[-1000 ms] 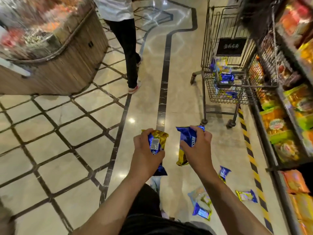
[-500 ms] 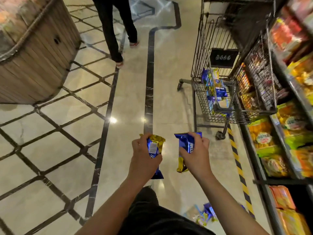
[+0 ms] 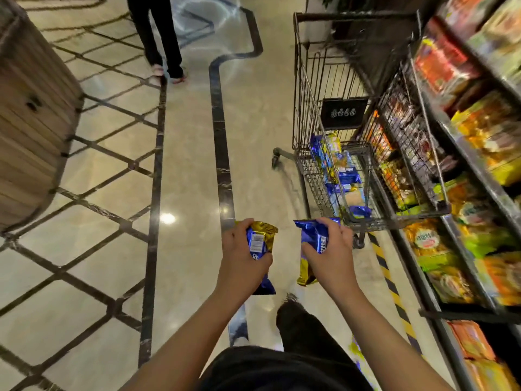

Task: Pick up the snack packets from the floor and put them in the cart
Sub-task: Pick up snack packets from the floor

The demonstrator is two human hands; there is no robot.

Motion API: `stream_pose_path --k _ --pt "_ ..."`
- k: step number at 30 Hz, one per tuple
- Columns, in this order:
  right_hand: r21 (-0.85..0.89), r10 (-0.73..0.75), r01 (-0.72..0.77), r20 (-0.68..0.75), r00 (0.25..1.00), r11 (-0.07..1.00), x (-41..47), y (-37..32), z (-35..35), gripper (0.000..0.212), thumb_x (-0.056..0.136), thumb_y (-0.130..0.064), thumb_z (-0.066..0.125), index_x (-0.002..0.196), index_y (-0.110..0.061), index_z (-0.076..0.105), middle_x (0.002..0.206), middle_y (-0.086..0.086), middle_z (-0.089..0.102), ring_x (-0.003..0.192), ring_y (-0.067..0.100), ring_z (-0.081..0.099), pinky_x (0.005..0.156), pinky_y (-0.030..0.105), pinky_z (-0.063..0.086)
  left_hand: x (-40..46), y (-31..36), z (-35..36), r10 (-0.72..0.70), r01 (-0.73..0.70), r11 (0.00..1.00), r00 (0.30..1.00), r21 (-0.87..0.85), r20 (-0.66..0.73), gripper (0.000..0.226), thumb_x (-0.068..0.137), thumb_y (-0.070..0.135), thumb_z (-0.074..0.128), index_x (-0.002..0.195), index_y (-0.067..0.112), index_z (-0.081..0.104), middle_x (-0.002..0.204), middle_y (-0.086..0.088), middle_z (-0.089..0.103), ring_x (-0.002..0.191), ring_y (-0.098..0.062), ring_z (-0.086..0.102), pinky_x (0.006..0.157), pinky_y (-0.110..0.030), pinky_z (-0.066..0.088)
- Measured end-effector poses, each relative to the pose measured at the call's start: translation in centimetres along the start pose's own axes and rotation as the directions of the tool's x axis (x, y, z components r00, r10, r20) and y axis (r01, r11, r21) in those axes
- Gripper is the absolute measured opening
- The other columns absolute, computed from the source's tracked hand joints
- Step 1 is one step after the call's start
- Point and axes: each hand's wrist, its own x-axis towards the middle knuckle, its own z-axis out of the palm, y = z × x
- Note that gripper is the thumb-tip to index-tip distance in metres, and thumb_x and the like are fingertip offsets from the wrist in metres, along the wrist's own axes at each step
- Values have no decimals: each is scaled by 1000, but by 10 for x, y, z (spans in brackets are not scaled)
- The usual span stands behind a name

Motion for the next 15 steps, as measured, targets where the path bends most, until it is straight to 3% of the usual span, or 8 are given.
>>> stream_pose_path --k 4,9,15 --pt "18 -12 12 8 1000 1000 61 -10 -11 61 82 -13 74 136 -26 48 132 1 34 104 7 43 88 13 32 46 29 9 -4 4 1000 1000 11 -23 73 78 14 75 138 33 38 122 5 33 97 -1 52 70 6 36" --pt "-1 -36 36 57 998 999 135 -18 -27 59 83 -20 73 134 -30 47 127 0 36 101 13 48 86 23 38 101 67 20 -27 28 999 997 21 -79 74 80 15 76 139 35 35 126 7 32 93 8 48 66 3 39" --pt "23 -57 54 115 992 998 198 -28 -30 58 83 -20 73 134 -28 48 125 0 34 101 13 49 86 21 36 149 100 40 -48 49 999 991 11 -123 75 78 17 75 138 38 35 123 6 34 100 -1 52 75 -2 40"
